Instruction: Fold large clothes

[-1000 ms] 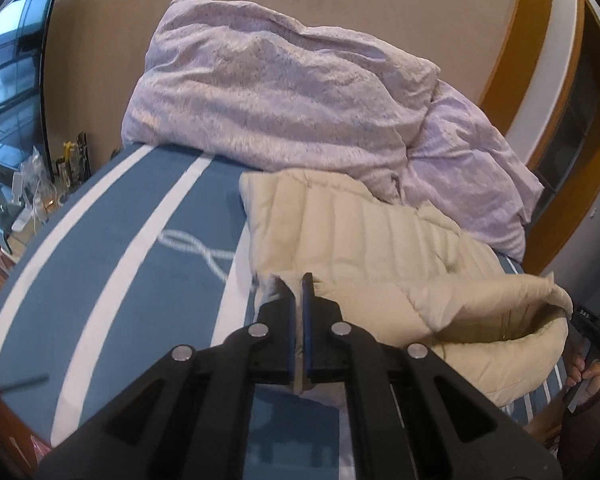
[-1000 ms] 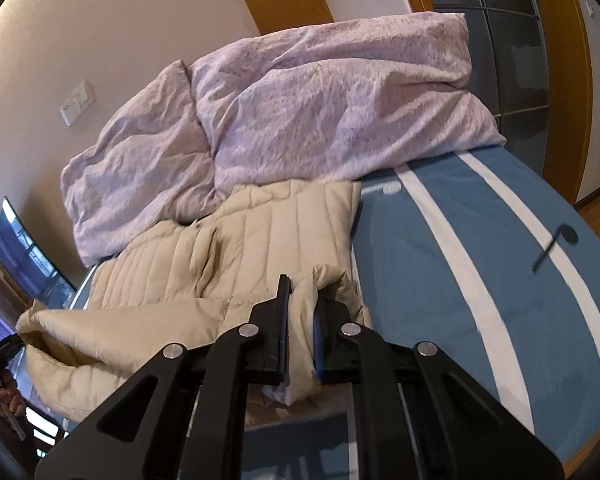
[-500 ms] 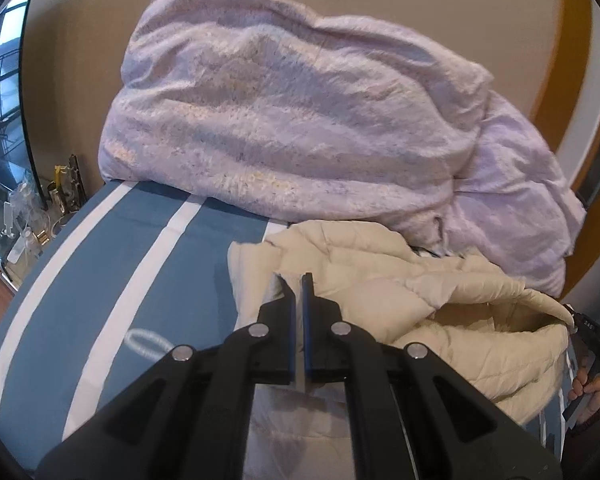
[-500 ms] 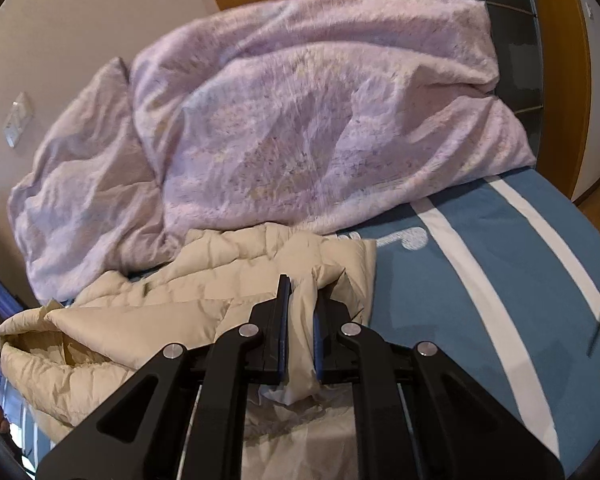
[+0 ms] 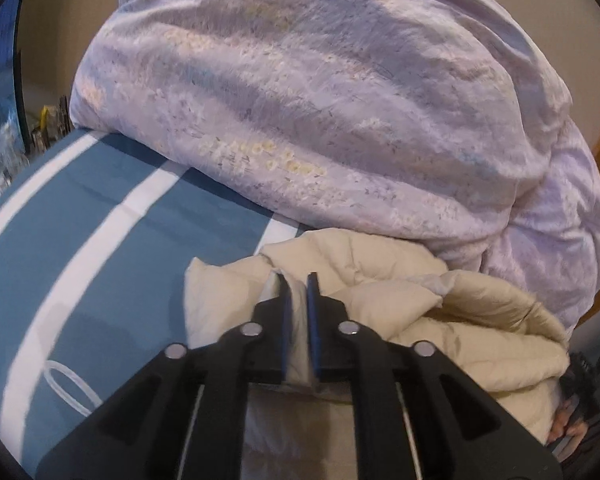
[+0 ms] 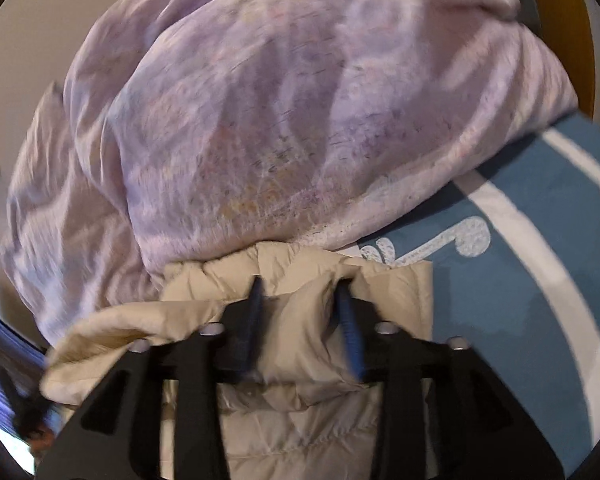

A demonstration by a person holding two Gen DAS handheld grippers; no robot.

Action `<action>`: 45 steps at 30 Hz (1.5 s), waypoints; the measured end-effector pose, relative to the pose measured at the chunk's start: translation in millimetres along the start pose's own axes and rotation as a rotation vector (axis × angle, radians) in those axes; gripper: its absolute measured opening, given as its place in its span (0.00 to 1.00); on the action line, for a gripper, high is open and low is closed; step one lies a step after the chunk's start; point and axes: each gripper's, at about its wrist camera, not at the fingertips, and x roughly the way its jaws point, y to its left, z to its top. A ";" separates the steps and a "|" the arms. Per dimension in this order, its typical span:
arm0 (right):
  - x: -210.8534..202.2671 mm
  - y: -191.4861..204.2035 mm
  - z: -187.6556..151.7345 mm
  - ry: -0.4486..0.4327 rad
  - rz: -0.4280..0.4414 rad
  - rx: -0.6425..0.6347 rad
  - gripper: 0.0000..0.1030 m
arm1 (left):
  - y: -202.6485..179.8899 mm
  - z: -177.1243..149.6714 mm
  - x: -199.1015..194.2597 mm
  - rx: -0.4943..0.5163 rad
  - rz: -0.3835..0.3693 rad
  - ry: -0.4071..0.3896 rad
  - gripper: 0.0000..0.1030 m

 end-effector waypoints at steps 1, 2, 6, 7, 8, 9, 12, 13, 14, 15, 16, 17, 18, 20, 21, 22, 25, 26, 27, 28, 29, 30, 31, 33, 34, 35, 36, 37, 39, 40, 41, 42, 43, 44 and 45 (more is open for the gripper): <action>-11.2 0.1 1.1 -0.035 -0.001 0.006 0.71 | 0.6 1.6 -2.7 -0.012 -0.010 0.000 0.27; -20.6 1.4 1.6 -0.064 -0.010 -0.001 0.76 | 1.8 2.9 -10.0 -0.020 -0.020 -0.015 0.43; -60.2 11.6 -1.6 -0.128 0.001 -0.076 0.76 | 3.4 2.9 -48.1 0.019 0.011 -0.098 0.63; -64.7 14.4 -3.3 -0.127 0.002 -0.093 0.76 | 3.2 2.0 -54.0 0.024 0.012 -0.101 0.63; -67.9 18.0 -5.6 -0.124 0.001 -0.114 0.76 | 3.8 -0.6 -62.1 0.030 0.010 -0.105 0.66; -70.9 23.7 -9.5 -0.121 -0.007 -0.149 0.76 | 3.5 -3.1 -68.0 0.035 0.008 -0.109 0.67; -66.7 39.8 -17.0 -0.103 -0.063 -0.236 0.73 | -2.5 -13.2 -78.1 0.063 0.008 -0.115 0.70; -64.0 42.9 -17.5 -0.095 -0.074 -0.248 0.72 | -5.1 -15.6 -77.3 0.072 0.013 -0.113 0.70; -59.9 47.2 -18.9 -0.084 -0.086 -0.261 0.71 | -10.1 -18.8 -75.3 0.088 0.026 -0.106 0.70; -57.7 49.5 -20.9 -0.078 -0.094 -0.270 0.70 | -15.5 -21.7 -72.4 0.104 0.038 -0.100 0.70; -52.1 54.2 -23.3 -0.070 -0.113 -0.287 0.70 | -18.7 -23.4 -70.2 0.113 0.045 -0.097 0.70; -46.2 59.3 -25.2 -0.066 -0.138 -0.309 0.70 | -24.5 -25.9 -66.3 0.127 0.054 -0.095 0.70; -40.3 64.5 -26.3 -0.064 -0.164 -0.336 0.70 | -29.2 -28.2 -62.9 0.137 0.061 -0.096 0.71; -27.5 72.8 -27.3 -0.062 -0.213 -0.380 0.70 | -40.8 -31.2 -54.3 0.160 0.081 -0.110 0.74; -18.9 76.4 -28.4 -0.060 -0.241 -0.404 0.70 | -45.8 -32.3 -50.3 0.174 0.096 -0.119 0.77; -12.5 78.3 -29.5 -0.060 -0.266 -0.422 0.70 | -53.2 -34.3 -43.6 0.198 0.122 -0.135 0.77; 11.4 75.7 -33.0 -0.041 -0.336 -0.454 0.70 | -63.5 -38.4 -20.8 0.252 0.199 -0.143 0.78; 17.7 72.4 -34.0 -0.031 -0.350 -0.450 0.69 | -64.2 -39.2 -13.9 0.259 0.214 -0.135 0.78; 23.0 68.7 -35.0 -0.022 -0.357 -0.442 0.69 | -63.3 -40.4 -5.2 0.261 0.228 -0.121 0.78; 27.7 64.6 -36.5 -0.017 -0.360 -0.435 0.69 | -61.0 -41.3 2.3 0.256 0.237 -0.109 0.78; 30.7 62.1 -37.9 -0.017 -0.363 -0.435 0.70 | -57.5 -42.2 10.6 0.250 0.249 -0.097 0.78; 32.6 61.0 -38.8 -0.018 -0.363 -0.435 0.70 | -54.3 -42.8 16.8 0.245 0.259 -0.090 0.79; 35.4 59.4 -39.6 -0.015 -0.365 -0.437 0.70 | -52.0 -43.1 19.7 0.243 0.260 -0.088 0.80; 40.7 58.0 -40.5 -0.008 -0.371 -0.441 0.70 | -46.9 -43.0 26.9 0.233 0.257 -0.083 0.83; 44.6 56.9 -40.2 0.008 -0.378 -0.442 0.70 | -45.4 -42.9 30.2 0.229 0.257 -0.079 0.84; 47.3 56.5 -39.6 0.020 -0.382 -0.442 0.71 | -44.7 -43.1 33.2 0.228 0.260 -0.073 0.85; 50.4 55.5 -38.9 0.034 -0.388 -0.440 0.71 | -43.6 -43.5 36.8 0.227 0.263 -0.064 0.86; 52.8 55.9 -38.7 0.044 -0.395 -0.441 0.71 | -43.1 -44.1 38.6 0.227 0.265 -0.059 0.87; 56.8 54.7 -38.2 0.063 -0.401 -0.442 0.72 | -41.6 -43.1 44.0 0.221 0.270 -0.039 0.89; 58.9 53.6 -37.5 0.073 -0.404 -0.440 0.73 | -40.5 -42.6 45.8 0.217 0.273 -0.031 0.90; 60.7 52.6 -36.7 0.081 -0.405 -0.437 0.74 | -39.2 -41.8 48.6 0.209 0.277 -0.021 0.91; 62.2 52.2 -36.1 0.086 -0.407 -0.436 0.74 | -37.9 -41.2 50.4 0.203 0.280 -0.013 0.93; 64.3 50.8 -35.3 0.093 -0.406 -0.435 0.76 | -36.5 -40.7 52.2 0.197 0.283 -0.007 0.93; 65.2 50.1 -34.7 0.097 -0.406 -0.434 0.76 | -35.5 -40.3 54.0 0.192 0.287 0.000 0.94; 66.5 49.6 -34.3 0.099 -0.405 -0.432 0.76 | -34.5 -39.9 55.8 0.187 0.291 0.008 0.95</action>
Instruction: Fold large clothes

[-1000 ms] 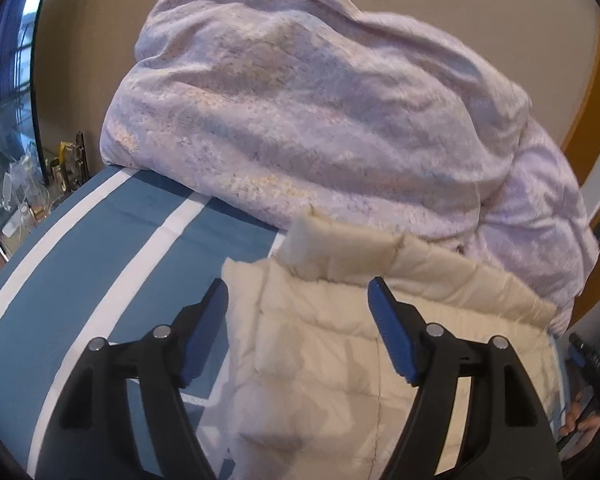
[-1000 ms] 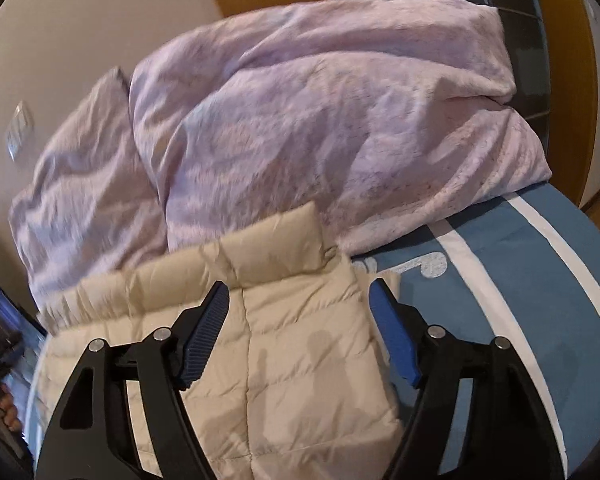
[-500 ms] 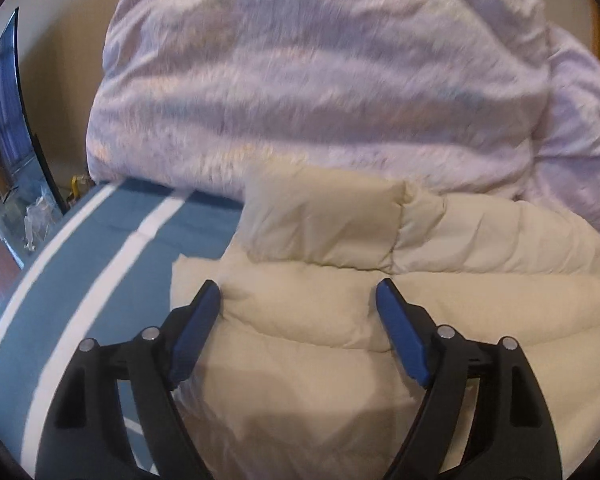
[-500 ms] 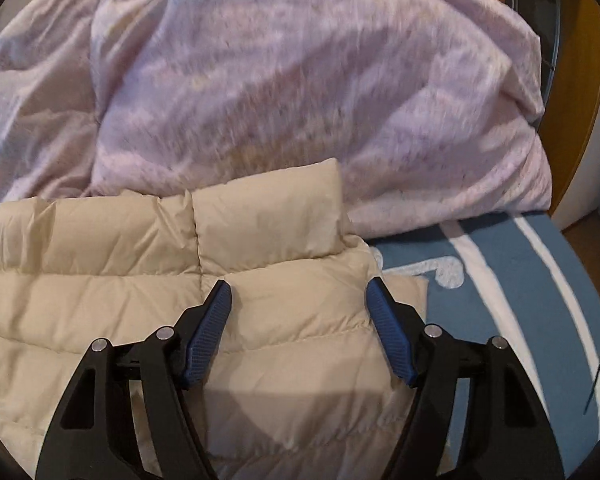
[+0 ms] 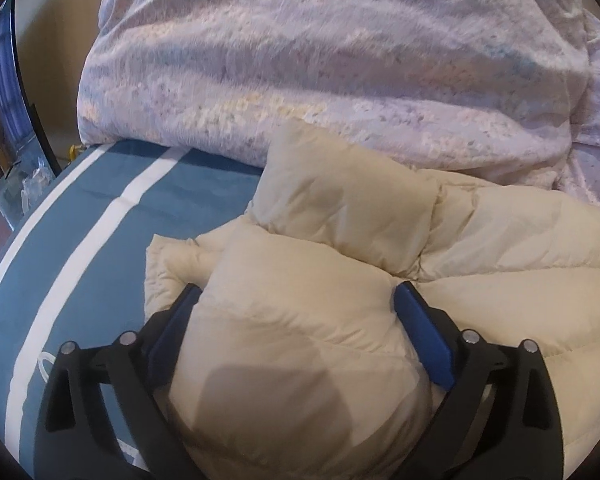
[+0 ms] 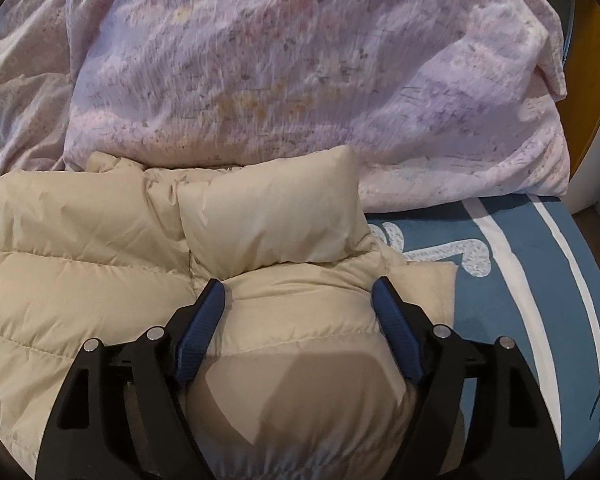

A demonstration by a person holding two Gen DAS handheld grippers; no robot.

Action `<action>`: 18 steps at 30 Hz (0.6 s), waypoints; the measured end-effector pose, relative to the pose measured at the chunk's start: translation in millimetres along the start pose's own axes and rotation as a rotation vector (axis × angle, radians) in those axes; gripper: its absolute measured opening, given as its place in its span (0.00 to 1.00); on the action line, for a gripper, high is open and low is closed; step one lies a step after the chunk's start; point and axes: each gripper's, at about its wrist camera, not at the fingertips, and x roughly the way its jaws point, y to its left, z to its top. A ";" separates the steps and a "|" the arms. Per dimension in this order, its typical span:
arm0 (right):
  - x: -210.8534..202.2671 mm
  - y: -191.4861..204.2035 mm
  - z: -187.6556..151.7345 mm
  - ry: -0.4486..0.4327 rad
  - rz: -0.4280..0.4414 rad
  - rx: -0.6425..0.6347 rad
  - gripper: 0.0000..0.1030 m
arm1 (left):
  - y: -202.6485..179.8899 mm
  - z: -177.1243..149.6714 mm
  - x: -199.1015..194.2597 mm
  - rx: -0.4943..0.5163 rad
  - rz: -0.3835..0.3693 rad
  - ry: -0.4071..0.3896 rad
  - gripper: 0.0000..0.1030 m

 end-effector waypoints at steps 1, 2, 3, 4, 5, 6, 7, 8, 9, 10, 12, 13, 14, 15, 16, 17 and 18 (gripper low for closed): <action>0.8 -1.7 0.2 0.003 0.005 0.005 0.77 | 0.1 0.3 2.1 0.000 0.002 0.008 0.96; 1.1 -2.9 0.2 0.004 0.009 0.009 0.77 | 0.0 0.3 3.8 0.001 0.003 0.014 0.97; 1.1 -3.2 0.2 0.005 0.012 0.012 0.77 | -0.1 0.4 5.2 0.001 0.004 0.019 0.97; 2.2 -5.5 0.5 0.006 0.016 0.016 0.77 | 0.2 0.8 7.0 0.001 0.004 0.025 0.98; 3.8 -9.1 1.3 0.007 0.019 0.020 0.77 | -0.1 0.8 8.2 0.000 0.003 0.029 0.98; 5.5 -10.5 2.1 0.008 0.022 0.022 0.77 | 0.5 0.7 9.0 -0.001 0.003 0.033 0.98; 6.3 -14.0 2.7 0.009 0.026 0.026 0.77 | 1.1 0.8 9.9 -0.001 0.002 0.036 0.98; 7.1 -15.2 3.1 0.010 0.029 0.028 0.77 | 1.5 0.9 10.7 -0.002 0.001 0.038 0.98; 11.1 -19.6 5.5 0.010 0.031 0.030 0.77 | 1.4 0.7 10.8 -0.003 0.000 0.039 0.98; 12.4 -22.6 6.7 0.011 0.033 0.033 0.77 | 2.4 1.0 11.6 -0.004 -0.002 0.040 0.98; 12.9 -22.2 9.3 0.011 0.036 0.036 0.77 | 3.5 1.3 13.0 -0.005 -0.004 0.042 0.98; 13.7 -23.7 10.0 0.012 0.037 0.038 0.77 | 4.2 1.7 13.5 -0.005 -0.004 0.043 0.98; 13.3 -24.4 9.9 0.011 0.036 0.040 0.77 | 4.8 2.3 14.0 -0.006 -0.005 0.044 0.98; 12.7 -25.6 9.2 0.011 0.036 0.041 0.77 | 4.8 2.7 14.3 -0.006 -0.005 0.045 0.98; 11.5 -26.5 8.7 0.011 0.038 0.042 0.77 | 3.2 2.0 13.0 -0.006 -0.005 0.045 0.98; 11.8 -27.4 8.6 0.011 0.039 0.044 0.78 | 3.5 2.1 13.1 -0.006 -0.006 0.045 0.98; 9.9 -23.6 7.3 0.010 0.040 0.045 0.78 | 3.7 2.3 13.2 -0.006 -0.006 0.045 0.98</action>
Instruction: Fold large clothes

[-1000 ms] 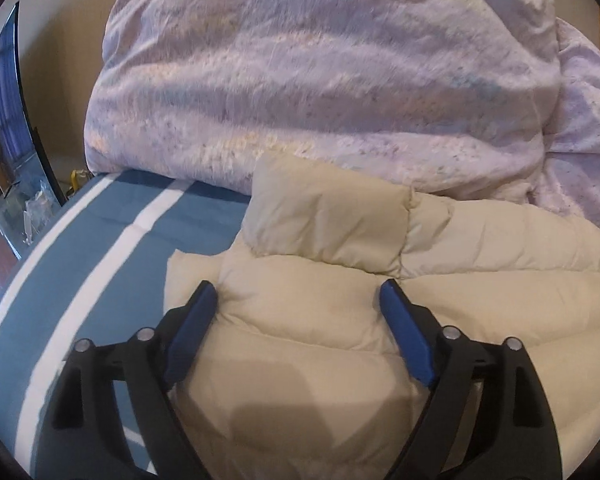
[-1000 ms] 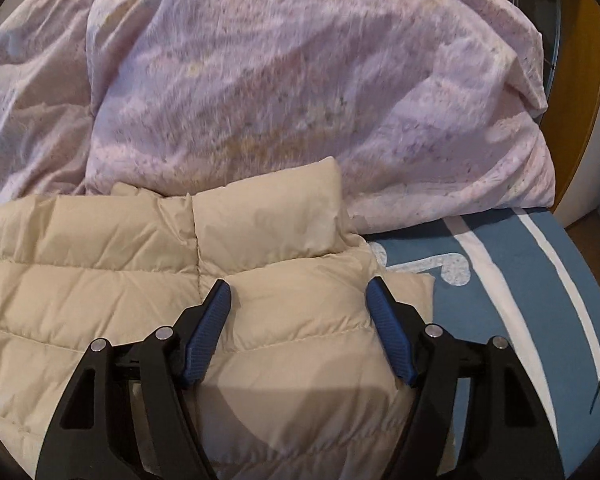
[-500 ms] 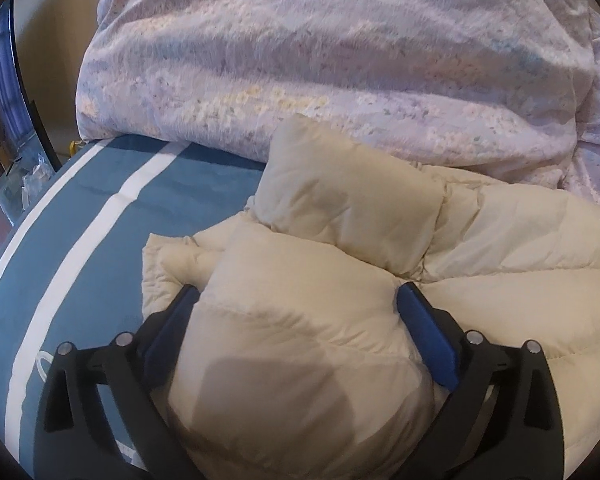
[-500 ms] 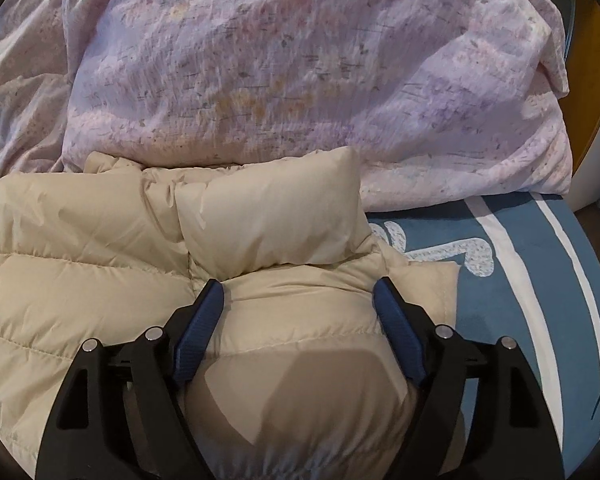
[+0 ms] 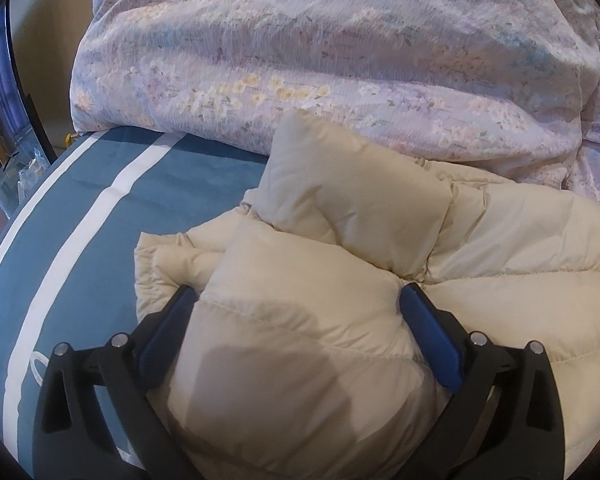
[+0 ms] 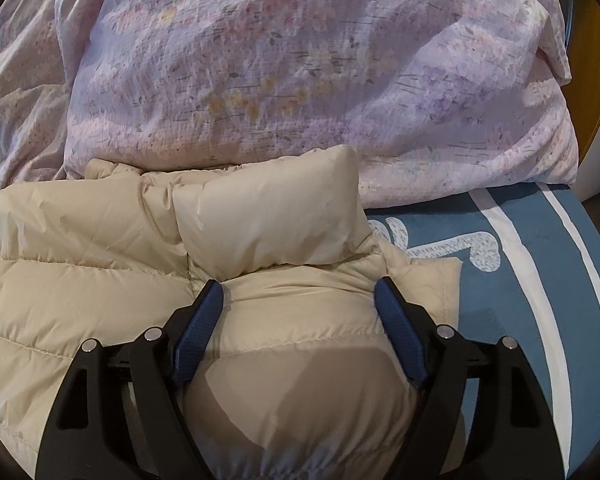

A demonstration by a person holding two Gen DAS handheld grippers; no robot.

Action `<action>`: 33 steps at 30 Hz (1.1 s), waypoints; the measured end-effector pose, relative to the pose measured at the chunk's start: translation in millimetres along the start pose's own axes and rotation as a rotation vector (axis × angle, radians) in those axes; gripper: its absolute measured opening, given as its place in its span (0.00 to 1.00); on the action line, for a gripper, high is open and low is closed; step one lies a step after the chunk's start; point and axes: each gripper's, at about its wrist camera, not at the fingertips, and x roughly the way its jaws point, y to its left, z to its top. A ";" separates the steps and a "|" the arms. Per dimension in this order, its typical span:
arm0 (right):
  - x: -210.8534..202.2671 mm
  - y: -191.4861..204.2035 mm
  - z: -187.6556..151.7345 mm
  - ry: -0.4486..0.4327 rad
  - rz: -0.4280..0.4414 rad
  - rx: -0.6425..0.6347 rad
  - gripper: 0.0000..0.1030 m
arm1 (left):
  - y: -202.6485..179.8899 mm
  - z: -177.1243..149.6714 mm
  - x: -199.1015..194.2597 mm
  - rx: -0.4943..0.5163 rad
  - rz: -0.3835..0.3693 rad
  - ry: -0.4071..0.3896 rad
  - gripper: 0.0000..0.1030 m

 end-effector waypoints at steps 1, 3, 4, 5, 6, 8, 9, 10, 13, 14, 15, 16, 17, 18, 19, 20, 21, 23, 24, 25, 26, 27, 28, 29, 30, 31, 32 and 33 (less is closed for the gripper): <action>0.0 -1.2 0.1 0.000 0.002 0.002 0.78 | -0.2 -0.1 -0.3 0.000 0.000 -0.001 0.98; 0.3 -3.0 0.4 0.000 0.004 0.005 0.78 | -0.1 0.0 -0.3 -0.001 0.000 -0.001 0.98; 0.5 -1.6 0.4 0.000 0.004 0.007 0.78 | 0.1 0.1 -0.2 -0.001 0.000 -0.001 0.98; 1.0 -1.6 0.6 -0.001 0.005 0.008 0.78 | 0.5 0.3 0.0 -0.001 -0.001 0.000 0.98; 1.9 -1.7 1.0 -0.001 0.005 0.009 0.78 | 0.5 0.3 -0.1 -0.001 -0.001 -0.001 0.98; 1.5 -1.4 -0.2 -0.001 0.006 0.013 0.78 | 0.3 0.2 0.3 -0.001 -0.002 0.000 0.98; 1.7 -1.7 -0.2 -0.001 0.006 0.013 0.78 | 0.0 -0.1 0.4 -0.001 -0.001 -0.001 0.98; 2.2 -2.1 0.1 -0.001 0.006 0.014 0.78 | 0.2 0.0 0.4 -0.001 -0.001 -0.001 0.98; 3.6 -1.7 0.8 0.000 0.006 0.017 0.79 | 0.0 -0.1 1.1 -0.003 -0.004 -0.001 0.98; 4.8 -1.8 1.9 0.000 0.005 0.019 0.79 | -0.1 -0.2 1.4 -0.005 -0.007 -0.001 0.98; 4.9 -2.3 1.8 0.001 0.005 0.020 0.79 | -0.2 -0.2 1.8 -0.007 -0.010 -0.001 0.98; 6.3 -3.3 3.2 0.001 0.007 0.023 0.80 | 0.0 -0.1 2.0 -0.008 -0.012 -0.001 0.98; 7.2 -3.7 4.3 0.001 0.006 0.025 0.81 | -0.3 -0.2 1.9 -0.011 -0.015 -0.001 0.98; 8.0 -3.5 5.7 0.001 0.002 0.023 0.81 | 0.1 -0.2 1.9 -0.013 -0.018 -0.002 0.98; 8.1 -3.3 6.7 0.000 -0.002 0.022 0.81 | 0.4 -0.2 1.9 -0.014 -0.021 -0.003 0.98; 7.7 -3.3 7.1 -0.002 -0.007 0.021 0.82 | 1.0 -0.3 1.8 -0.017 -0.025 -0.004 0.98; 7.5 -2.6 7.6 -0.003 -0.008 0.020 0.82 | 1.2 -0.3 1.9 -0.018 -0.025 -0.006 0.98; 2.5 -3.8 7.7 0.001 -0.014 0.025 0.82 | 3.0 -0.3 -0.2 -0.018 -0.026 -0.008 0.98; -4.0 -4.2 4.6 0.007 -0.009 0.027 0.82 | 5.9 -1.8 -4.8 -0.024 -0.035 -0.007 0.97; -12.2 -7.2 2.7 0.010 0.012 0.030 0.82 | 8.3 -4.3 -10.7 -0.031 -0.049 -0.007 0.96; -25.3 -13.9 -0.2 0.006 0.046 0.042 0.82 | 13.8 -8.8 -21.6 -0.043 -0.092 -0.011 0.95; -32.7 -18.0 -2.0 0.003 0.062 0.052 0.83 | 19.9 -13.7 -33.8 -0.051 -0.133 -0.018 0.95; -45.7 -28.3 -5.5 -0.005 0.087 0.078 0.89 | 23.7 -17.0 -42.9 -0.053 -0.150 -0.024 0.95; -54.5 -37.5 -8.7 -0.011 0.103 0.106 0.97 | 29.8 -21.2 -54.8 -0.054 -0.161 -0.035 0.95; -63.9 -51.1 -13.2 -0.014 0.128 0.150 0.98 | 39.4 -26.3 -68.9 -0.051 -0.164 -0.052 0.95; -68.1 -61.4 -17.1 -0.004 0.152 0.185 0.98 | 43.6 -28.5 -74.5 -0.051 -0.163 -0.059 0.95; -69.3 -68.9 -20.6 0.016 0.177 0.212 0.98 | 52.0 -31.9 -82.2 -0.056 -0.159 -0.065 0.95; -68.0 -74.8 -23.1 0.036 0.199 0.233 0.98 | 60.8 -34.6 -86.8 -0.068 -0.165 -0.062 0.95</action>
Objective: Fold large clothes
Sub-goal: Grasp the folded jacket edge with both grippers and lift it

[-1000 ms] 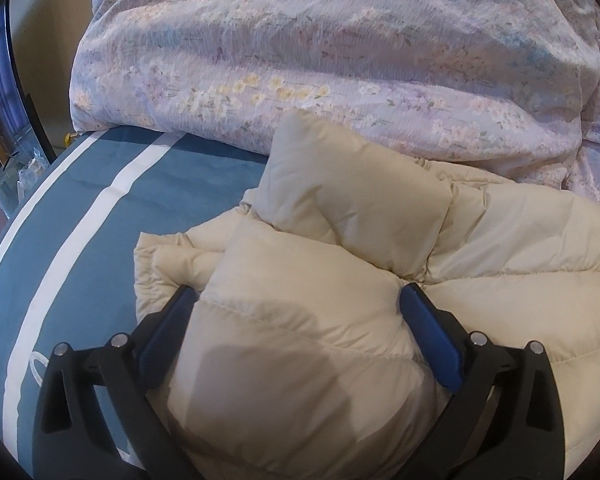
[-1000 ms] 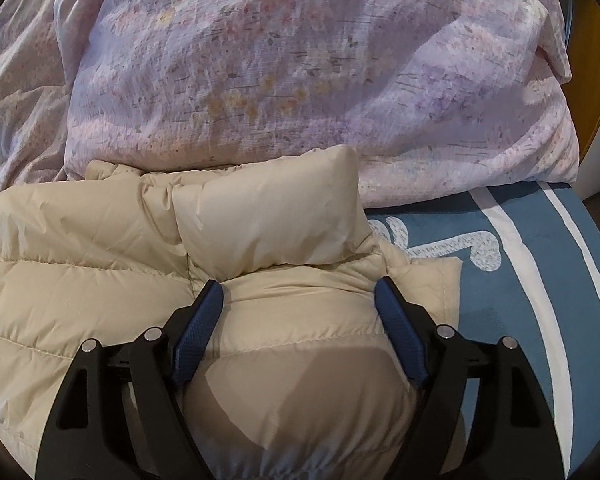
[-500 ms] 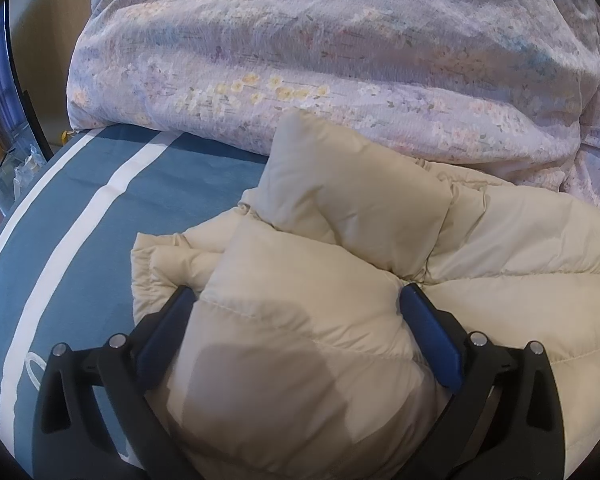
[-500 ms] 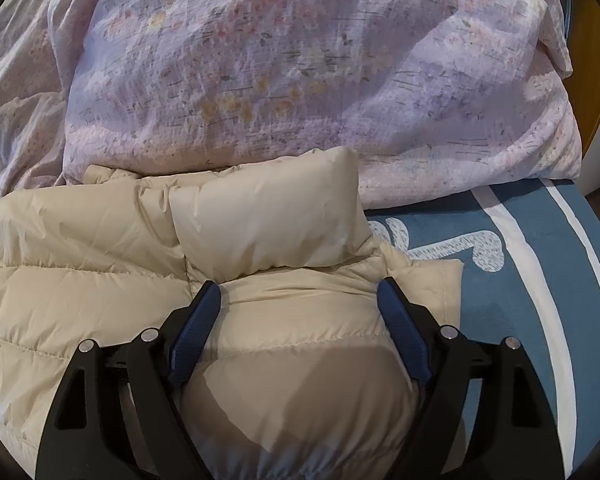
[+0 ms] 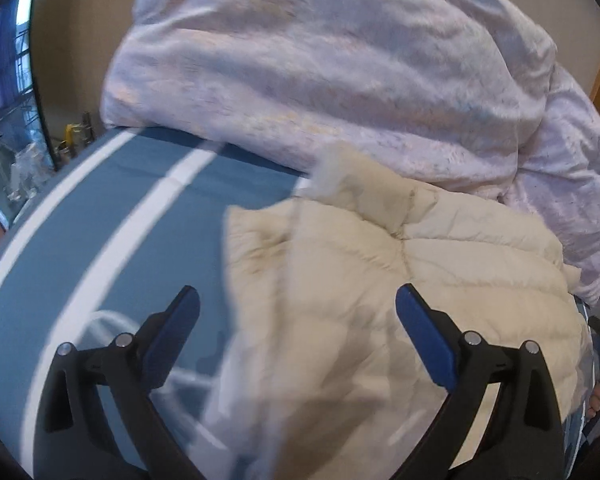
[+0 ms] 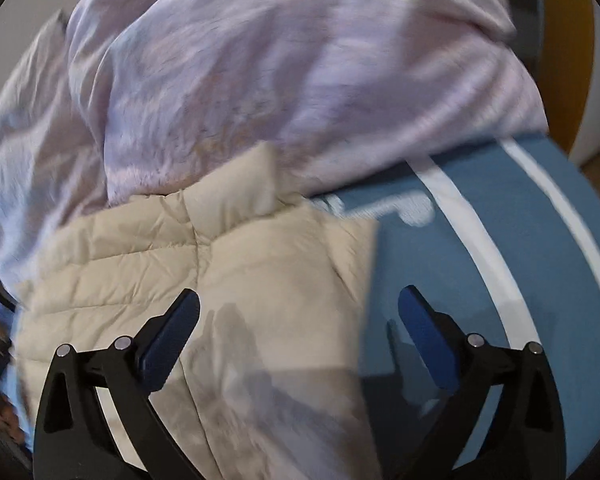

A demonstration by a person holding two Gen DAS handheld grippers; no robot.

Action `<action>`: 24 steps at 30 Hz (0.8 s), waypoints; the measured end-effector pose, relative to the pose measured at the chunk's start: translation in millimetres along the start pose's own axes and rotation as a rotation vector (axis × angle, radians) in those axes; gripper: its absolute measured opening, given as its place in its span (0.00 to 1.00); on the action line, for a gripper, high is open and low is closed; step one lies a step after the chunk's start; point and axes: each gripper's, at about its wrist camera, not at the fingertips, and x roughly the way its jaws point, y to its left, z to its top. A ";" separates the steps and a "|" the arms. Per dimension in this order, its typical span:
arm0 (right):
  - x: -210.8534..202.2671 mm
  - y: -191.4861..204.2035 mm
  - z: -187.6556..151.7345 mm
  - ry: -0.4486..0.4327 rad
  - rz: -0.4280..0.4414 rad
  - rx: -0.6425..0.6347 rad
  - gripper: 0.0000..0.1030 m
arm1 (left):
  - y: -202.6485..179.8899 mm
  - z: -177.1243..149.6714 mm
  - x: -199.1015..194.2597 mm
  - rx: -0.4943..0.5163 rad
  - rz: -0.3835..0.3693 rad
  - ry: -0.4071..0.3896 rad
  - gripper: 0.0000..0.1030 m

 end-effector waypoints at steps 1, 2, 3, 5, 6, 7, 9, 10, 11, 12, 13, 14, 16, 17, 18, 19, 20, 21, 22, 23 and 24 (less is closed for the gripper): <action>0.5 -7.2 -3.0 0.027 0.022 0.030 0.98 | 7.3 0.4 -2.4 -0.014 -0.010 0.007 0.95; 2.3 -12.2 -6.9 0.053 0.042 0.054 0.98 | 13.9 -0.4 -4.3 -0.036 -0.022 0.020 0.95; 4.8 -15.0 -11.3 0.079 0.063 0.072 0.98 | 20.6 -1.4 -4.8 -0.059 -0.032 0.034 0.95; 9.2 -16.5 -20.9 0.108 0.097 0.096 0.98 | 30.0 -6.4 -3.5 -0.105 -0.059 0.069 0.95; 10.8 -17.6 -23.3 0.114 0.106 0.103 0.98 | 33.4 -8.7 -1.2 -0.127 -0.074 0.088 0.95; 12.0 -18.1 -26.6 0.118 0.119 0.108 0.98 | 36.5 -10.8 1.8 -0.148 -0.088 0.107 0.95; 10.3 -14.8 -31.1 0.111 0.134 0.096 0.98 | 40.4 -14.3 11.1 -0.176 -0.108 0.138 0.95; 9.7 -13.1 -32.3 0.109 0.138 0.090 0.97 | 41.2 -17.0 14.9 -0.189 -0.121 0.153 0.95; 9.4 -11.0 -33.8 0.113 0.144 0.082 0.95 | 41.7 -19.6 16.9 -0.198 -0.131 0.163 0.94; 8.9 -8.4 -35.6 0.119 0.157 0.071 0.92 | 40.7 -22.0 19.9 -0.206 -0.142 0.173 0.94; 7.7 -8.1 -37.6 0.124 0.168 0.066 0.88 | 39.0 -24.1 21.4 -0.208 -0.144 0.171 0.94; 7.6 -6.4 -39.6 0.133 0.190 0.063 0.82 | 37.0 -25.0 21.1 -0.202 -0.141 0.162 0.93; 9.7 -1.8 -46.1 0.146 0.231 0.071 0.75 | 31.5 -26.7 23.0 -0.204 -0.167 0.162 0.89; 8.9 -0.3 -48.4 0.145 0.243 0.075 0.70 | 31.1 -27.4 22.3 -0.210 -0.183 0.164 0.81; 9.2 0.4 -50.5 0.150 0.257 0.080 0.67 | 29.2 -28.9 23.6 -0.222 -0.218 0.172 0.74; 11.1 -1.4 -49.4 0.154 0.279 0.096 0.61 | 28.7 -30.3 25.5 -0.238 -0.251 0.186 0.62; 13.6 -2.8 -51.4 0.164 0.308 0.122 0.51 | 27.9 -32.0 26.8 -0.262 -0.269 0.191 0.55; 16.8 -4.5 -52.7 0.174 0.334 0.149 0.47 | 27.3 -33.3 28.0 -0.276 -0.281 0.193 0.47; 16.8 -7.8 -55.7 0.181 0.368 0.187 0.39 | 27.2 -34.0 28.8 -0.283 -0.294 0.196 0.42; 16.3 -9.5 -58.6 0.181 0.406 0.224 0.32 | 27.9 -35.1 28.6 -0.293 -0.308 0.192 0.34; 16.6 -11.0 -59.2 0.181 0.423 0.237 0.29 | 28.9 -35.6 27.2 -0.299 -0.325 0.188 0.27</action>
